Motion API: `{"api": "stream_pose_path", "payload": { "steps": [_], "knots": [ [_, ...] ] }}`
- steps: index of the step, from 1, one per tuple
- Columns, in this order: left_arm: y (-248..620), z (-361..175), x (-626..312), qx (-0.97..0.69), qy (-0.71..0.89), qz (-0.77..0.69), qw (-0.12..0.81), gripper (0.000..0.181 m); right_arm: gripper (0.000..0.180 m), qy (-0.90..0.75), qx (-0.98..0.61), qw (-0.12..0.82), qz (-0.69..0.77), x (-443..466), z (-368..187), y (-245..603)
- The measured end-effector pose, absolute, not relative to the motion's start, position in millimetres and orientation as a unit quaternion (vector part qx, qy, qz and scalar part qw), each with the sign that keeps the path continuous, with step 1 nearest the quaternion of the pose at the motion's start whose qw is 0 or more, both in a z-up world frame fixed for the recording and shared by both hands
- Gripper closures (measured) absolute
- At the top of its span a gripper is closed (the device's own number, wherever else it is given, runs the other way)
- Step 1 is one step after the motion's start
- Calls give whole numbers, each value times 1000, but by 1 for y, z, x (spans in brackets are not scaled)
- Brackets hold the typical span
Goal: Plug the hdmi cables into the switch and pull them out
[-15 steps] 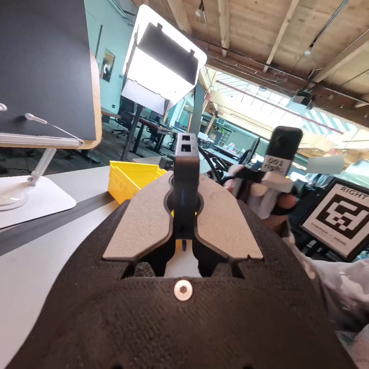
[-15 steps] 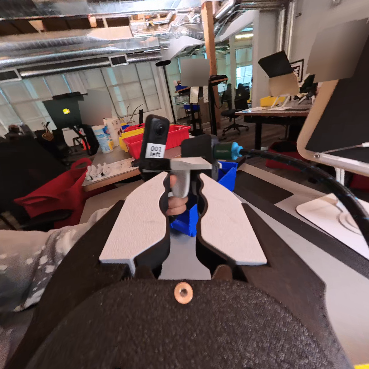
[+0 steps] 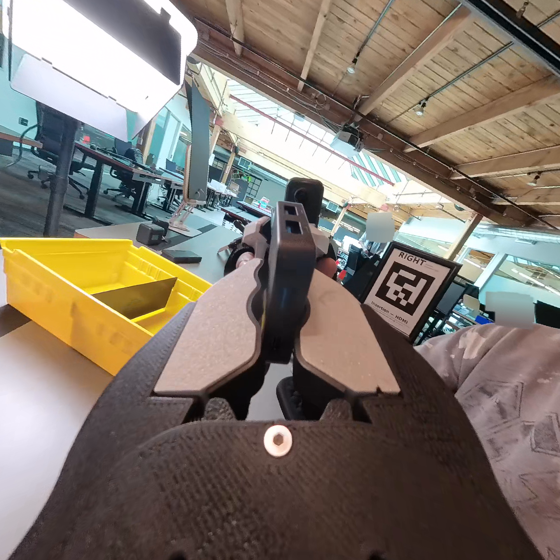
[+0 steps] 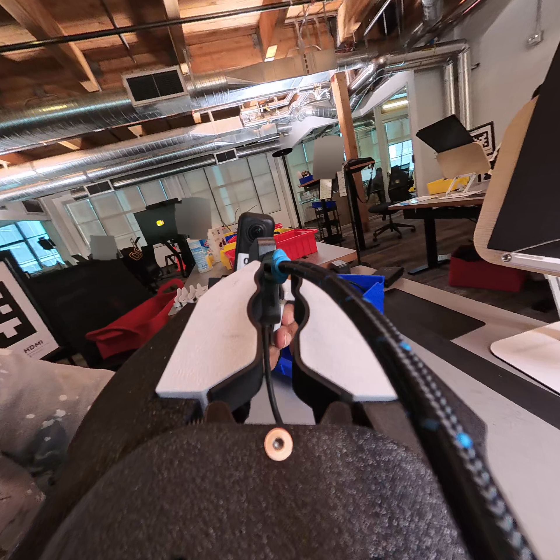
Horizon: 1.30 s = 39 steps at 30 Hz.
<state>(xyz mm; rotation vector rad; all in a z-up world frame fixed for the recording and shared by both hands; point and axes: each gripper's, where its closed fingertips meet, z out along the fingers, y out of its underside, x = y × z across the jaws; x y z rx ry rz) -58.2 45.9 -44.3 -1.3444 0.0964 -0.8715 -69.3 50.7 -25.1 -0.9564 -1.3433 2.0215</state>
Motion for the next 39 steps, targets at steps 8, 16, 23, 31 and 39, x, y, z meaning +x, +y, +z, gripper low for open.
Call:
{"api": "stream_pose_path", "payload": {
  "steps": [8, 16, 23, 31, 39],
  "knots": [
    [33, -38, -61, -632, 114, -259, 721, 164, 165, -516, -334, 210, 761, -64, -27, 39],
    [28, -29, -49, -633, 151, -225, 725, 165, 166, -516, -268, 227, 781, -51, -16, 34],
    [-10, -4, -108, -592, 88, -242, 764, 166, 167, -434, -294, 316, 791, -18, 15, 127],
    [-7, -21, -135, -659, 62, -129, 738, 166, 166, -501, -480, 364, 621, -38, -46, 193],
    [-1, -27, -131, -678, 67, -111, 724, 166, 166, -634, -486, 382, 464, -94, -78, 223]
  ]
}}
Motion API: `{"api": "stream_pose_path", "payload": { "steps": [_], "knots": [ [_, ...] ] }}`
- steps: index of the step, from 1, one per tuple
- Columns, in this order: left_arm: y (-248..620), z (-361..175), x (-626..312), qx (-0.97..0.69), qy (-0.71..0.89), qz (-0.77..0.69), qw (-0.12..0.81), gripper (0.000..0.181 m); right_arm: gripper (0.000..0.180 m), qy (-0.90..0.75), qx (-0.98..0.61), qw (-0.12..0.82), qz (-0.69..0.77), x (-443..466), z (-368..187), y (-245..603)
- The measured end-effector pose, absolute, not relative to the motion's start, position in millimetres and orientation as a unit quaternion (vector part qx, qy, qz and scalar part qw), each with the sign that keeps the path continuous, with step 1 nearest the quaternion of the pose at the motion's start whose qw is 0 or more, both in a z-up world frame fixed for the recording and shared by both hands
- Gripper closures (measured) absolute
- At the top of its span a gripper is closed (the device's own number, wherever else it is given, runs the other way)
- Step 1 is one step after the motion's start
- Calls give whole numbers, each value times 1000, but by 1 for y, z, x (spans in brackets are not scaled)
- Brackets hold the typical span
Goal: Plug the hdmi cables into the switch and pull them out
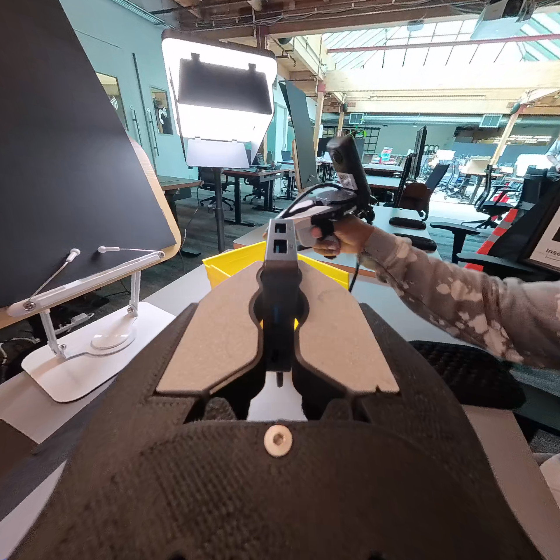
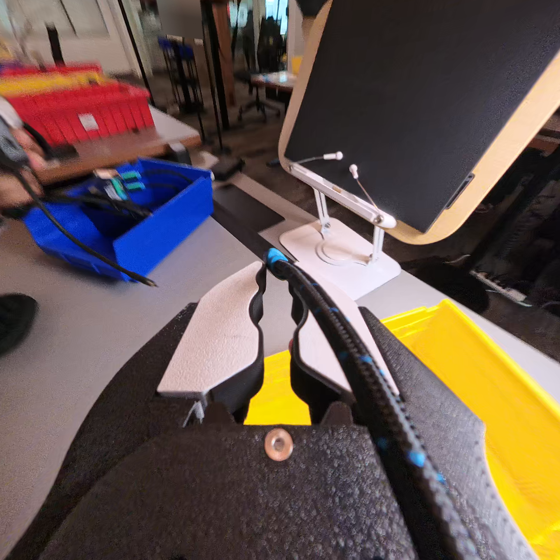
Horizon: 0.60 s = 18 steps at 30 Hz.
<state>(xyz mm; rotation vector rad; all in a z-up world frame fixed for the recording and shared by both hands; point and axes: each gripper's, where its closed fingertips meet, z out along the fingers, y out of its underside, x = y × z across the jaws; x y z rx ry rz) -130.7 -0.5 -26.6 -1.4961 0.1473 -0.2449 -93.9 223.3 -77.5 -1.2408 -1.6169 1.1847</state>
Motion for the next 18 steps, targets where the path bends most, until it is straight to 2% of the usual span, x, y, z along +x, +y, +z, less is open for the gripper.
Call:
{"api": "stream_pose_path", "payload": {
  "steps": [3, 5, 9, 13, 18],
  "knots": [
    [-3, -26, -133, -677, 65, -106, 725, 166, 166, -720, -446, 375, 377, -115, -102, 245],
    [-5, -25, -135, -678, 64, -105, 725, 166, 166, -773, -428, 336, 328, -117, -136, 255],
    [-9, -27, -140, -685, 65, -91, 720, 166, 165, -834, -434, 179, 290, -86, -205, 256],
    [-8, -30, -145, -689, 60, -98, 716, 166, 165, -856, -462, 21, 233, -46, -248, 251],
    [0, -43, -147, -710, 58, -101, 695, 166, 164, -868, -469, -75, 146, -14, -269, 240]
  ]
}}
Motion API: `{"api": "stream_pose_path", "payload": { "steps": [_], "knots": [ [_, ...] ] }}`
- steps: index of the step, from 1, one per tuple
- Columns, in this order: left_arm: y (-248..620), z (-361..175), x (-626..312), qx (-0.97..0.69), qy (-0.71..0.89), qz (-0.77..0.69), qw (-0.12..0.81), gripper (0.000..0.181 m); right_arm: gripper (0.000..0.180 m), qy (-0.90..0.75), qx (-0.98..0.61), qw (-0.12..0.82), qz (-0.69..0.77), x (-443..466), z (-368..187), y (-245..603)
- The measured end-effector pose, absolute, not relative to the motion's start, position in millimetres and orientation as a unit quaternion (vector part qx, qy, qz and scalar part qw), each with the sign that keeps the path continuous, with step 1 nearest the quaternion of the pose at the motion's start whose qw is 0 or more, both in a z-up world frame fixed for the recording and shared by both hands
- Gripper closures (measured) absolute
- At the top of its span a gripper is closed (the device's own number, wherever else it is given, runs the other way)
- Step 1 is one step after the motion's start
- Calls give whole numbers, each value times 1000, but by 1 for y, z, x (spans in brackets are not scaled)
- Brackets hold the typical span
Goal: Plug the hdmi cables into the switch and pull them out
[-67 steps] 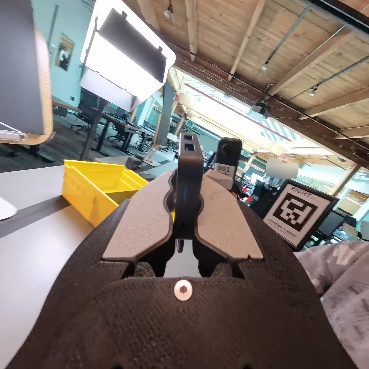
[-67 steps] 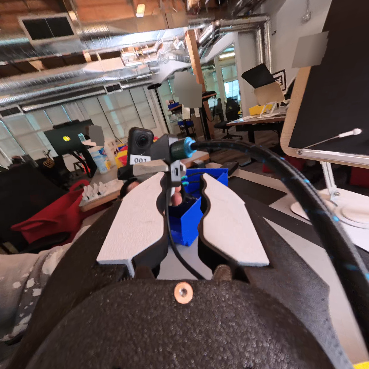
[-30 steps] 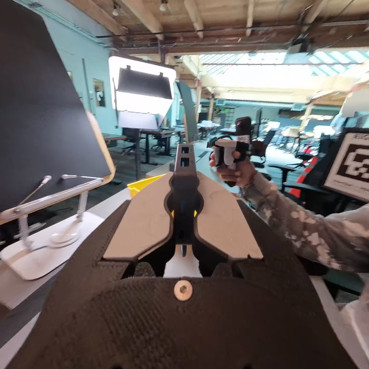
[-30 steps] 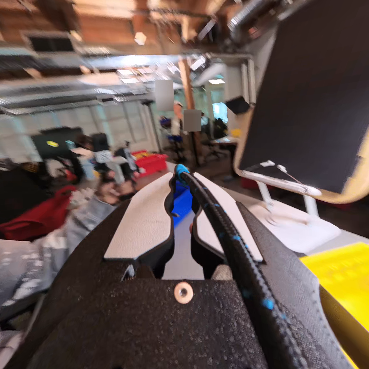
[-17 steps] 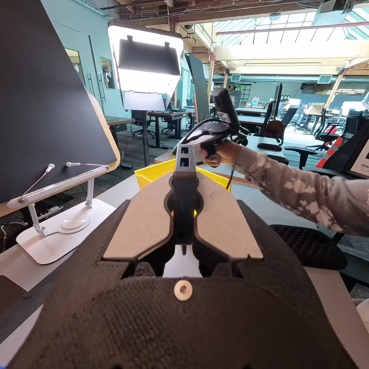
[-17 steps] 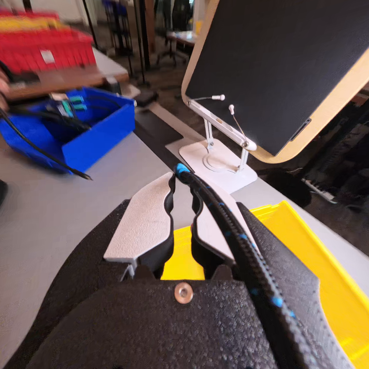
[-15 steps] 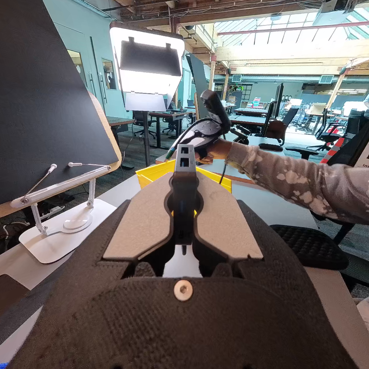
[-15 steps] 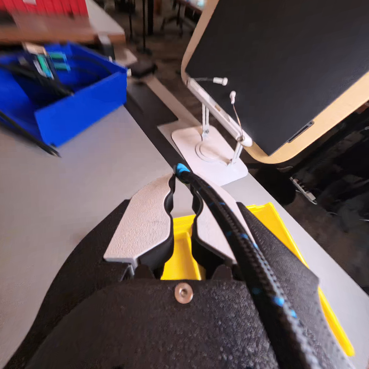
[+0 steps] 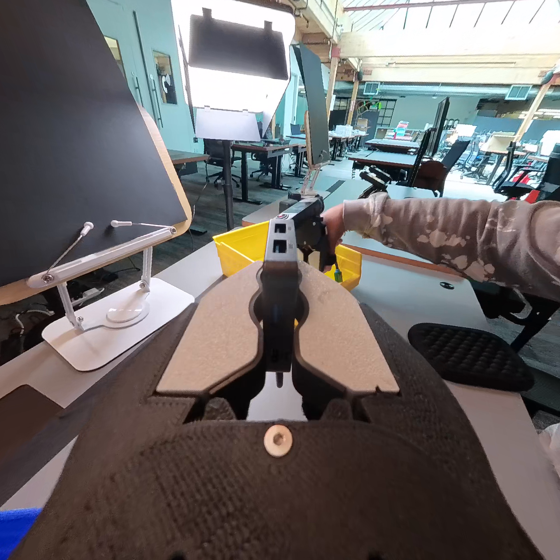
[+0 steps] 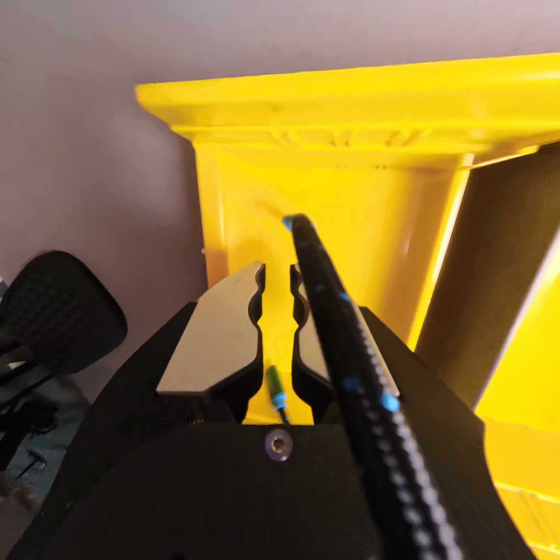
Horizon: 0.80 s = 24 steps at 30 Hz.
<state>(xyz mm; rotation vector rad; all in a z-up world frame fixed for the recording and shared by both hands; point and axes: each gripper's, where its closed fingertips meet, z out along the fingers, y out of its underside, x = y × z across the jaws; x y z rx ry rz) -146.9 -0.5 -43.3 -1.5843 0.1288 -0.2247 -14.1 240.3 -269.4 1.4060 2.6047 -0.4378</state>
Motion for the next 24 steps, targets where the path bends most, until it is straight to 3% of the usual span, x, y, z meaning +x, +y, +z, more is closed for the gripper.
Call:
{"api": "stream_pose_path", "payload": {
  "steps": [3, 7, 11, 18, 24],
  "knots": [
    [2, -48, -147, -719, 58, -93, 686, 166, 139, 860, 481, 82, -150, -12, -262, 228],
    [5, -50, -144, -721, 59, -101, 683, 166, 127, 842, 492, 102, -197, -6, -243, 203],
    [6, -51, -140, -724, 65, -101, 679, 166, 131, 835, 473, 109, -259, -1, -217, 180],
    [12, -63, -120, -748, 108, -111, 646, 166, 140, 838, 365, -99, -393, -41, -120, 113],
    [21, -89, -84, -783, 193, -83, 585, 166, 143, 856, 267, -177, -405, -60, -62, 36]
  ]
}}
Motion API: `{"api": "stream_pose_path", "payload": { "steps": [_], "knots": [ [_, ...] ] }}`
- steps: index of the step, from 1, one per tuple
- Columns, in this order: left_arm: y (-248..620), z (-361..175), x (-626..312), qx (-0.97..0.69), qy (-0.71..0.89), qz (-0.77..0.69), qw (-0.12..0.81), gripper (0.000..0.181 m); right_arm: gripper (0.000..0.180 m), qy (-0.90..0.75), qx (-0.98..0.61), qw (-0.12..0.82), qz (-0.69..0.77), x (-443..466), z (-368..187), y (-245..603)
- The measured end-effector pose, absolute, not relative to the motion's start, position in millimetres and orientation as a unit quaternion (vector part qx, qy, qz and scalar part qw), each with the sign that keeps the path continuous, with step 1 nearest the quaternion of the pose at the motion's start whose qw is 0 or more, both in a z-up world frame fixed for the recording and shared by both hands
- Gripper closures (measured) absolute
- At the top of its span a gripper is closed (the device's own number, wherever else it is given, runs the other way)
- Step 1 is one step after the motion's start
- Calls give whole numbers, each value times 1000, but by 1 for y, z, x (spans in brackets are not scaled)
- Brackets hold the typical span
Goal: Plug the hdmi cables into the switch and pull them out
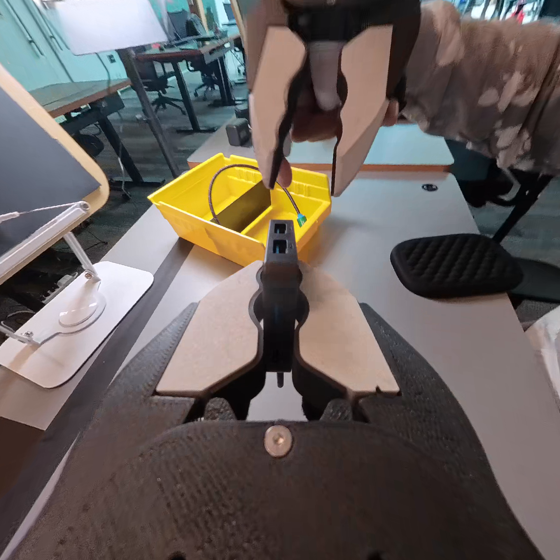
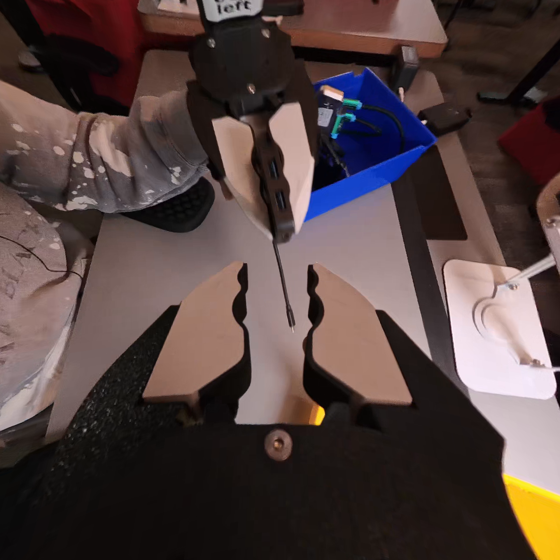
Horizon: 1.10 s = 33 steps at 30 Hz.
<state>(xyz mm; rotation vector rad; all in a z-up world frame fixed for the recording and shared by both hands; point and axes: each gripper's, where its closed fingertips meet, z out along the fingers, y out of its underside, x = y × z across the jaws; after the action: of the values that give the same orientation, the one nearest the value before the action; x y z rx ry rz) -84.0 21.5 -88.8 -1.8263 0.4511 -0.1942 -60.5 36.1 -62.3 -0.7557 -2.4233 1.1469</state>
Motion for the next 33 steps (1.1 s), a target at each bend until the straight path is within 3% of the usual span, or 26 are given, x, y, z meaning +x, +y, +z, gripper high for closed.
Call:
{"api": "stream_pose_path", "payload": {
  "steps": [3, 6, 9, 12, 15, 22, 28, 33],
  "knots": [
    [27, -96, -62, -790, 229, -72, 565, 166, 144, -887, -234, 179, 356, -64, -69, 14],
    [27, -102, -49, -794, 262, -52, 545, 166, 167, -910, -201, 155, 329, -55, -75, 1],
    [24, -95, -43, -782, 270, -60, 559, 166, 167, -910, -202, 153, 328, -51, -67, 0],
    [22, -74, -59, -764, 222, -64, 602, 154, 167, -905, -217, 168, 324, -50, -51, 14],
    [13, -55, -89, -746, 156, -66, 644, 142, 167, -895, -250, 214, 301, -57, -32, 47],
    [-9, -32, -122, -709, 91, -117, 690, 148, 166, -847, -357, 368, 142, -94, -6, 185],
    [-5, -40, -123, -725, 90, -101, 675, 148, 166, -809, -422, 409, 25, -109, -56, 291],
    [-1, -50, -128, -744, 93, -71, 658, 149, 166, -806, -471, 358, 9, -105, -131, 334]
  ]
}}
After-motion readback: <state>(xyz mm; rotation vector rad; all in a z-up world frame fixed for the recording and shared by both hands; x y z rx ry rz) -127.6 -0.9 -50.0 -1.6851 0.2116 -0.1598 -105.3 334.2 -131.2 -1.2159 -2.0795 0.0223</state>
